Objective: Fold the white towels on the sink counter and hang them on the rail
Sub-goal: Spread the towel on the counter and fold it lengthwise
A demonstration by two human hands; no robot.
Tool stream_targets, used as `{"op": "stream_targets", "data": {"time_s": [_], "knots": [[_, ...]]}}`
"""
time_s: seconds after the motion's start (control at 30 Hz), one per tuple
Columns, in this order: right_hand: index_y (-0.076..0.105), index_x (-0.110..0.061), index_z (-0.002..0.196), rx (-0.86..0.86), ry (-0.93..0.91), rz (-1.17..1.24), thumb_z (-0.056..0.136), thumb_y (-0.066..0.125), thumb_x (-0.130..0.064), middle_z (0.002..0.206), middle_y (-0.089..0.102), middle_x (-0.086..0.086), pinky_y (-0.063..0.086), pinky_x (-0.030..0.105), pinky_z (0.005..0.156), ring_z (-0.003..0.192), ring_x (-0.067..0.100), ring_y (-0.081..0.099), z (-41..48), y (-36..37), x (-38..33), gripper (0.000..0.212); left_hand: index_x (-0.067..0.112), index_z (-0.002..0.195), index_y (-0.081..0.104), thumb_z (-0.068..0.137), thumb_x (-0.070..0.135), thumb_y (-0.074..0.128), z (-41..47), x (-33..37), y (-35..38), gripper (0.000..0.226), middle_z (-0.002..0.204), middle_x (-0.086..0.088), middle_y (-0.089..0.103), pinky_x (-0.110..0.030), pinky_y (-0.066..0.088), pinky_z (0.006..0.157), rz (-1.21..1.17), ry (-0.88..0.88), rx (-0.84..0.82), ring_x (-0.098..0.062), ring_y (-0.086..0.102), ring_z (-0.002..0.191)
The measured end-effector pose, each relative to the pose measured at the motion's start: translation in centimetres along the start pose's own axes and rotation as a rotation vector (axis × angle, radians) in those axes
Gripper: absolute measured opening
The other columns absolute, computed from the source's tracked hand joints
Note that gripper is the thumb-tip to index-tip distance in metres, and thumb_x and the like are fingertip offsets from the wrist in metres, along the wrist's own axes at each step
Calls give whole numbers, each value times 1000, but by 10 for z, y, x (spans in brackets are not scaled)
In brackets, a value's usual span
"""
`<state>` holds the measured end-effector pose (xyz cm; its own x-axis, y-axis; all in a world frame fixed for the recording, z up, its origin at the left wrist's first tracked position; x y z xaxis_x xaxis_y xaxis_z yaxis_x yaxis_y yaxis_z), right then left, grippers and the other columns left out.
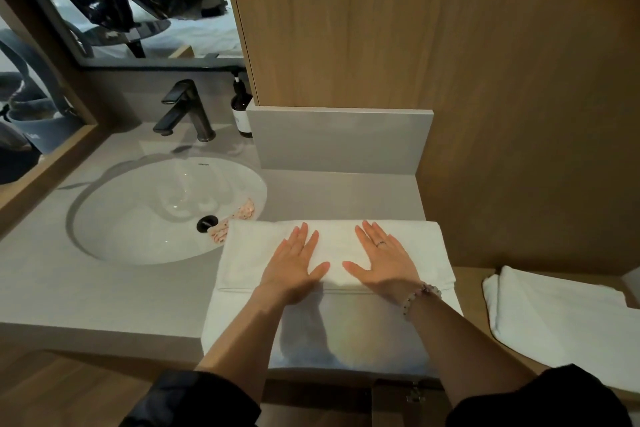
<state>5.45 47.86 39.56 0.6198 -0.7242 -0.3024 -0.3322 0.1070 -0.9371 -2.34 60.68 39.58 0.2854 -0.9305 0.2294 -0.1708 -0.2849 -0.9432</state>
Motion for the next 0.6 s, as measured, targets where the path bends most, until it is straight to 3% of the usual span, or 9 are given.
{"op": "stream_targets", "data": {"time_s": [0.13,0.27,0.43,0.6], "knots": [[0,-23,152,21,80,-5,86,30,-73,159,-10,-4,-8,33,117,145,12,-14,-5,-8,20,88,19,150,-6,64,86,-4,-11,-28,-4,110,153,3,-22,-29,-10,114,-11,-101,16,-15,-18,144],[-3,-24,152,19,164,1,82,29,-78,158,-14,-4,-13,32,115,143,11,-20,-16,-15,40,93,18,150,-9,88,71,23,-19,-46,-10,88,156,1,-19,-33,-7,117,10,-201,20,-16,-18,144],[-7,-25,151,9,233,-45,79,24,-81,157,-18,-3,-16,34,115,142,12,-23,-21,-19,54,97,13,149,-13,78,80,27,-25,-61,-11,105,156,-1,-20,-34,-5,119,-18,-341,34,-16,-18,144],[-6,-27,151,26,308,-67,74,19,-86,157,-18,-4,-15,42,114,143,13,-23,-27,-21,73,100,10,148,-16,76,83,24,-31,-67,-13,109,156,-5,-21,-33,-6,118,-37,-451,70,-17,-18,144]]}}
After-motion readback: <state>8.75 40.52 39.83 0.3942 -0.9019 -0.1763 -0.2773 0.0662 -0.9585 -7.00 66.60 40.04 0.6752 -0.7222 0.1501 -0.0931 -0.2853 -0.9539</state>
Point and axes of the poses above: each hand's wrist, its own z-axis towards the middle knuckle, its own y-axis out of the palm, x = y × z, the point moved 10 cm from there along z, towards the middle knuckle
